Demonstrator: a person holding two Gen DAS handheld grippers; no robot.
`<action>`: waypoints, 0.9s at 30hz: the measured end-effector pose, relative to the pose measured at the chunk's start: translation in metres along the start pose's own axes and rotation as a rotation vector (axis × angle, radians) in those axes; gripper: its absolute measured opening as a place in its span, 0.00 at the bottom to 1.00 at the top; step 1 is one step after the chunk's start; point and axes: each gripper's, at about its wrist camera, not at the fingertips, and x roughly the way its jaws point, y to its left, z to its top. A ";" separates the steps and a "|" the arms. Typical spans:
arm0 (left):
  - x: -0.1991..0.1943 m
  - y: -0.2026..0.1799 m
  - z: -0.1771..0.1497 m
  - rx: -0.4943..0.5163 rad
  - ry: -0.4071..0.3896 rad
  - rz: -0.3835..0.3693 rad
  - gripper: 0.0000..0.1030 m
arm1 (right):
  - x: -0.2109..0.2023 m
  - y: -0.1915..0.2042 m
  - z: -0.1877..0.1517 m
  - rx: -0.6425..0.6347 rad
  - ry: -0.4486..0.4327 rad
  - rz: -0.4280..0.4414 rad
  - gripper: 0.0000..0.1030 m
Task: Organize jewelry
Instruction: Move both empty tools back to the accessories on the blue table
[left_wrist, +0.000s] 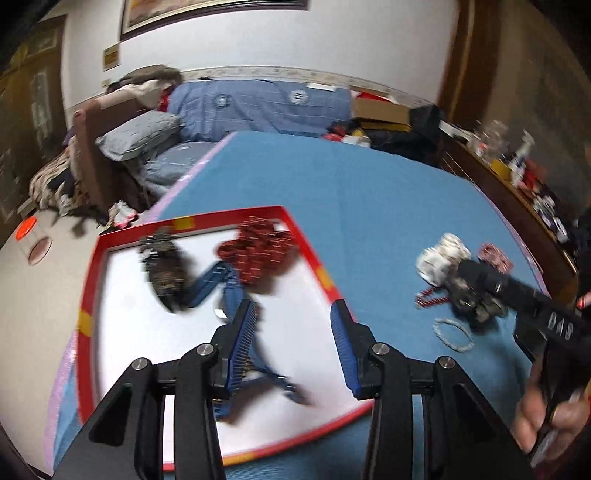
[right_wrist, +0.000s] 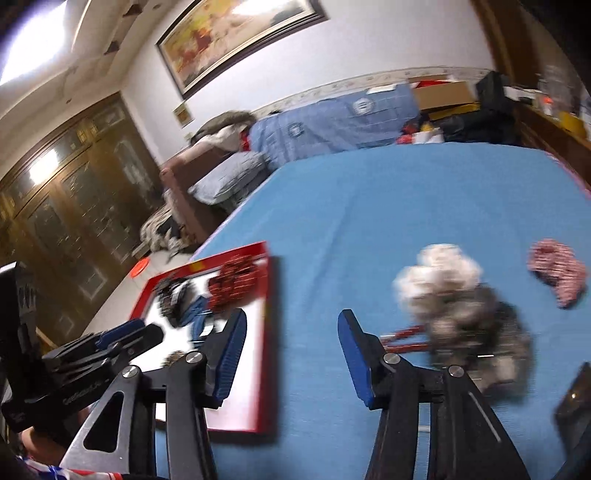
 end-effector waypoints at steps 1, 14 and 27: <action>0.001 -0.008 -0.001 0.013 0.004 -0.006 0.40 | -0.007 -0.013 0.001 0.011 -0.012 -0.017 0.57; 0.030 -0.088 -0.023 0.148 0.098 -0.087 0.43 | -0.012 -0.142 0.000 0.240 0.048 -0.109 0.77; 0.052 -0.103 -0.033 0.176 0.158 -0.112 0.45 | 0.026 -0.087 -0.019 -0.135 0.135 -0.334 0.63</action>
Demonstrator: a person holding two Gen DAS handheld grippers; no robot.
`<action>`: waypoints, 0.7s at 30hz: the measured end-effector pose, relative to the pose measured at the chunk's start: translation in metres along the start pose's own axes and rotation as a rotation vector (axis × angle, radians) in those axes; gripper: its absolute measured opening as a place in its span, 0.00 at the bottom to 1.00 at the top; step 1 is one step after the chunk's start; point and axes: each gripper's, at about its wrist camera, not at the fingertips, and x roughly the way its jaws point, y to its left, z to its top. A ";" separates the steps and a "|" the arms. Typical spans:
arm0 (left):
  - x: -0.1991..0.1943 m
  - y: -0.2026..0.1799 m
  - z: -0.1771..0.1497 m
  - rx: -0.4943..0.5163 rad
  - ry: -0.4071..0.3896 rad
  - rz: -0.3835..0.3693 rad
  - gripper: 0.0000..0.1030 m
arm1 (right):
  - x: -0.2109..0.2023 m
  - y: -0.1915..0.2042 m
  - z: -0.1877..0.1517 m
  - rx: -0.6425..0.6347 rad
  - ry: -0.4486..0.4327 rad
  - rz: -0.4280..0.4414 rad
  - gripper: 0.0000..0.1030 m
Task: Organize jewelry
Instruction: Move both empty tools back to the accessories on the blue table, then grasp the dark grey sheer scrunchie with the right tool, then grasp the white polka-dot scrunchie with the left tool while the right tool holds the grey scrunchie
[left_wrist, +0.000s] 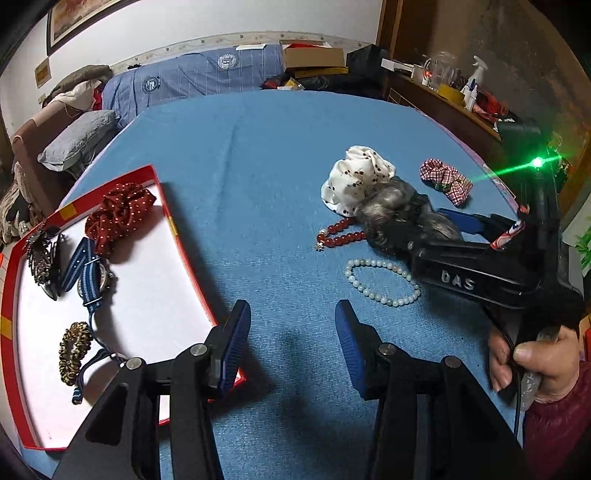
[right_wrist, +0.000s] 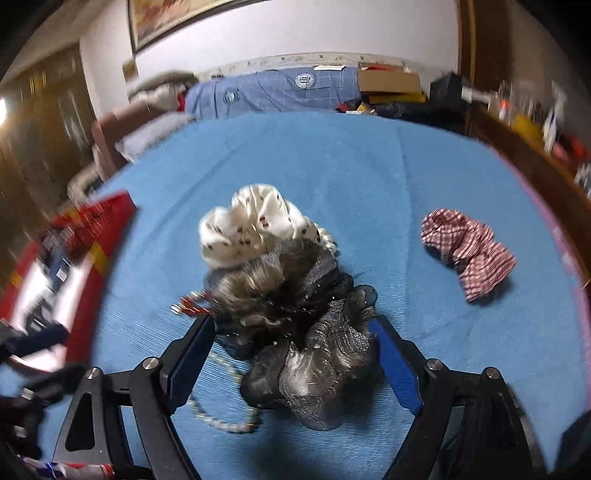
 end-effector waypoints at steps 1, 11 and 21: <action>0.001 -0.001 0.001 0.004 0.002 -0.003 0.45 | -0.002 -0.003 0.000 0.006 -0.004 0.007 0.50; 0.005 -0.020 0.046 0.052 -0.015 -0.033 0.63 | -0.052 -0.071 0.004 0.306 -0.158 0.144 0.25; 0.075 -0.055 0.095 0.121 0.048 -0.024 0.69 | -0.071 -0.087 0.005 0.428 -0.235 0.159 0.25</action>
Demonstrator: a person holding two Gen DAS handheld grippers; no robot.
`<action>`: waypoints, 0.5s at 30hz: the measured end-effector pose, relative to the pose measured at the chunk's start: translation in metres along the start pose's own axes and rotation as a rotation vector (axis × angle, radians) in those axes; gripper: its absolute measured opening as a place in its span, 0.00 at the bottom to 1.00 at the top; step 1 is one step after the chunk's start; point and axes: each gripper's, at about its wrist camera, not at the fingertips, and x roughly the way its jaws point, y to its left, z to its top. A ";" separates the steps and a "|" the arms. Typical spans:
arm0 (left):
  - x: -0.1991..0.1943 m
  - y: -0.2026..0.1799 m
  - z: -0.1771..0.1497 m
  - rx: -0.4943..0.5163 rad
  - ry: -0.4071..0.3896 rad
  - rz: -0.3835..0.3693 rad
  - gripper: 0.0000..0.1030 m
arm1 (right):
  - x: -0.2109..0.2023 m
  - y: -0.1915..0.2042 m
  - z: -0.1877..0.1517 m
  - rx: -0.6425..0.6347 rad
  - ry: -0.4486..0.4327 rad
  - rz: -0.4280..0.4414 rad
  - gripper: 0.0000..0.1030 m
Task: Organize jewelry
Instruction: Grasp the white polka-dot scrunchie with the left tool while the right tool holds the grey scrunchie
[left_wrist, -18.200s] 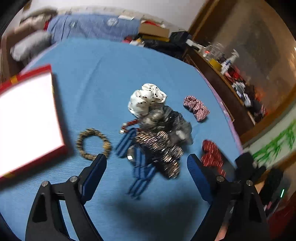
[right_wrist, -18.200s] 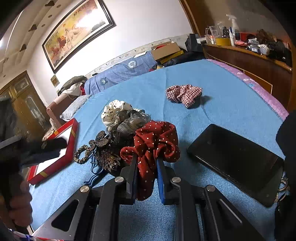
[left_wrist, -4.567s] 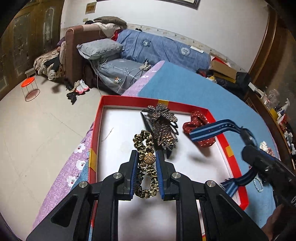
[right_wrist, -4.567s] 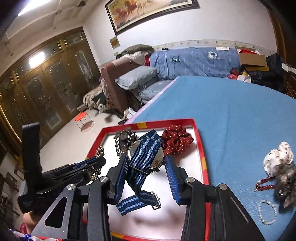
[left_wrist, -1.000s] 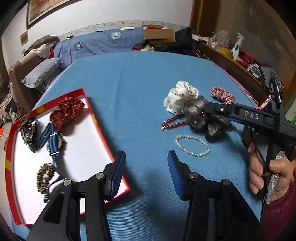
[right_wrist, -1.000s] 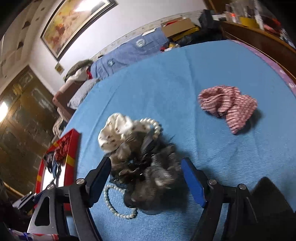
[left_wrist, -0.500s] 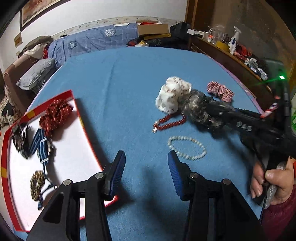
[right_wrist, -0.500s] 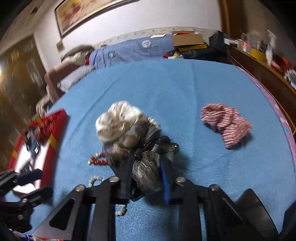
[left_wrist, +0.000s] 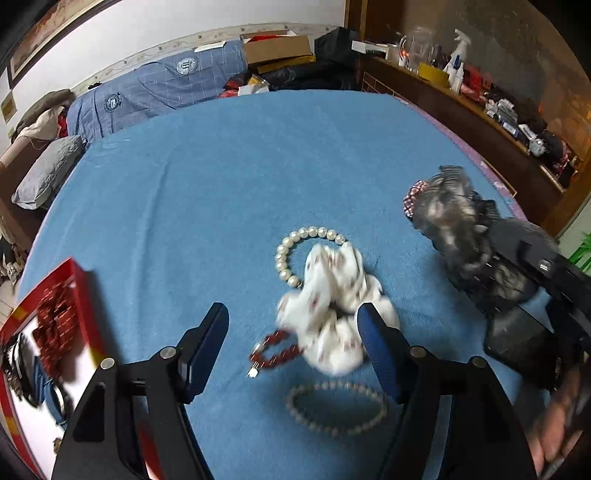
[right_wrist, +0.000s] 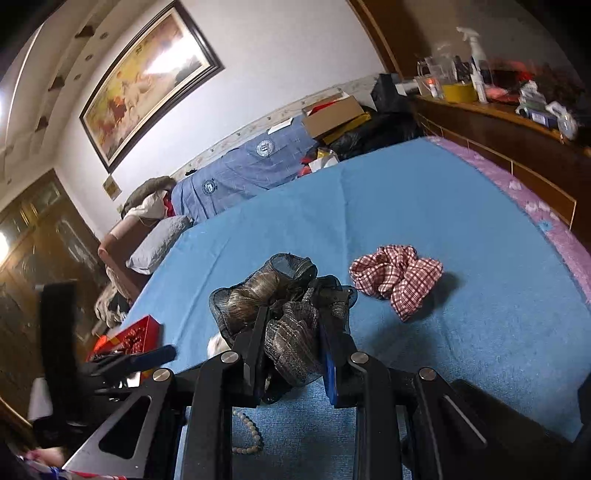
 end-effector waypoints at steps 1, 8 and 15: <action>0.005 -0.003 0.001 0.002 0.008 -0.004 0.69 | 0.000 -0.001 0.000 0.009 0.004 0.006 0.25; 0.018 -0.034 -0.009 0.072 0.002 0.000 0.69 | -0.002 0.000 -0.001 0.027 0.012 0.027 0.25; 0.033 -0.042 -0.019 0.070 -0.008 0.059 0.14 | -0.002 -0.003 -0.002 0.032 0.016 0.021 0.25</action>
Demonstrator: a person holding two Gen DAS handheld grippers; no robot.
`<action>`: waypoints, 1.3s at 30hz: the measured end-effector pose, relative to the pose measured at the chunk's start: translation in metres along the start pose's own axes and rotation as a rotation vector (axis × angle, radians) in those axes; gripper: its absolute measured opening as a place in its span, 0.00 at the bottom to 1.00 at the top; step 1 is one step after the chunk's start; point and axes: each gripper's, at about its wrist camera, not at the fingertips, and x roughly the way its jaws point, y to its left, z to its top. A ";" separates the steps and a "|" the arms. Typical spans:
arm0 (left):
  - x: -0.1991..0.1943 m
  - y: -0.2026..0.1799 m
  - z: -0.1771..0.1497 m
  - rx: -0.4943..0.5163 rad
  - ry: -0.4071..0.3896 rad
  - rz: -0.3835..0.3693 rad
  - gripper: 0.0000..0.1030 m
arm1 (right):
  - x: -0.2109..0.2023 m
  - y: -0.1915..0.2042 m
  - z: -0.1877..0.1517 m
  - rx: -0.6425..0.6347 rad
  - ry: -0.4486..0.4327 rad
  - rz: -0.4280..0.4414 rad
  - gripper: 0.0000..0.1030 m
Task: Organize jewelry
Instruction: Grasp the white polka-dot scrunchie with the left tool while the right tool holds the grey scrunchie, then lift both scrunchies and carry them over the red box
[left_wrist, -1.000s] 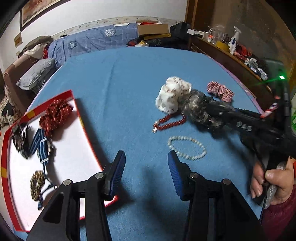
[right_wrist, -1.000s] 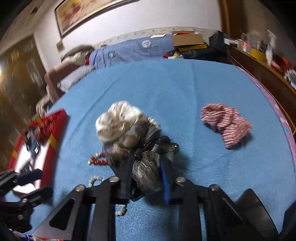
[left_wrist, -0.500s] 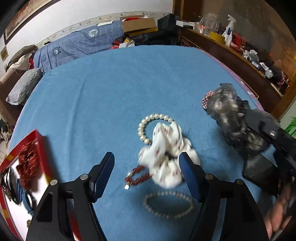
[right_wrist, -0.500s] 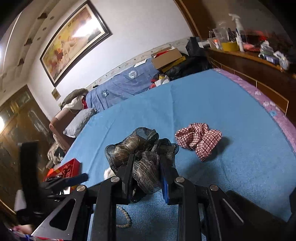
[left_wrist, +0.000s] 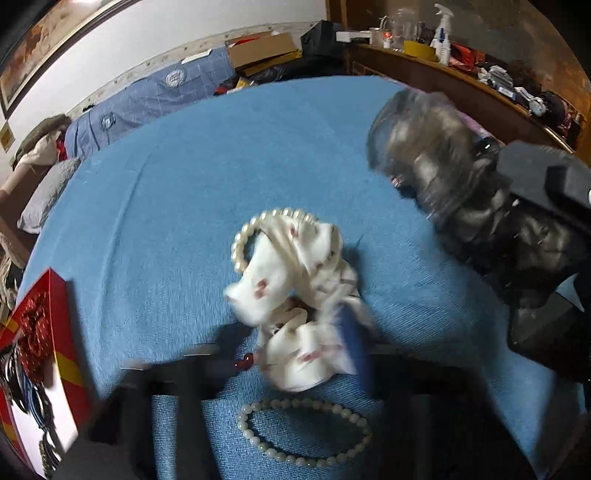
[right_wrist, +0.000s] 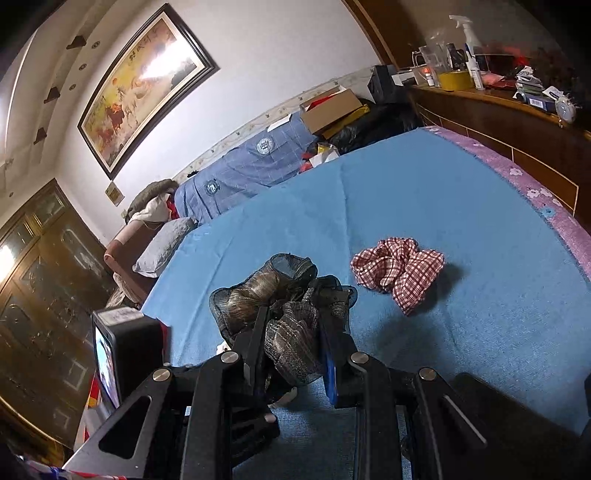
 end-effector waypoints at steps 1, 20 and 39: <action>-0.001 0.004 -0.002 -0.021 -0.003 -0.017 0.12 | 0.001 0.000 -0.001 0.001 0.003 -0.003 0.25; -0.070 0.063 -0.039 -0.168 -0.288 0.080 0.08 | 0.023 0.029 -0.015 -0.154 0.040 -0.037 0.25; -0.076 0.061 -0.038 -0.152 -0.323 0.138 0.08 | 0.023 0.038 -0.021 -0.225 0.017 -0.004 0.25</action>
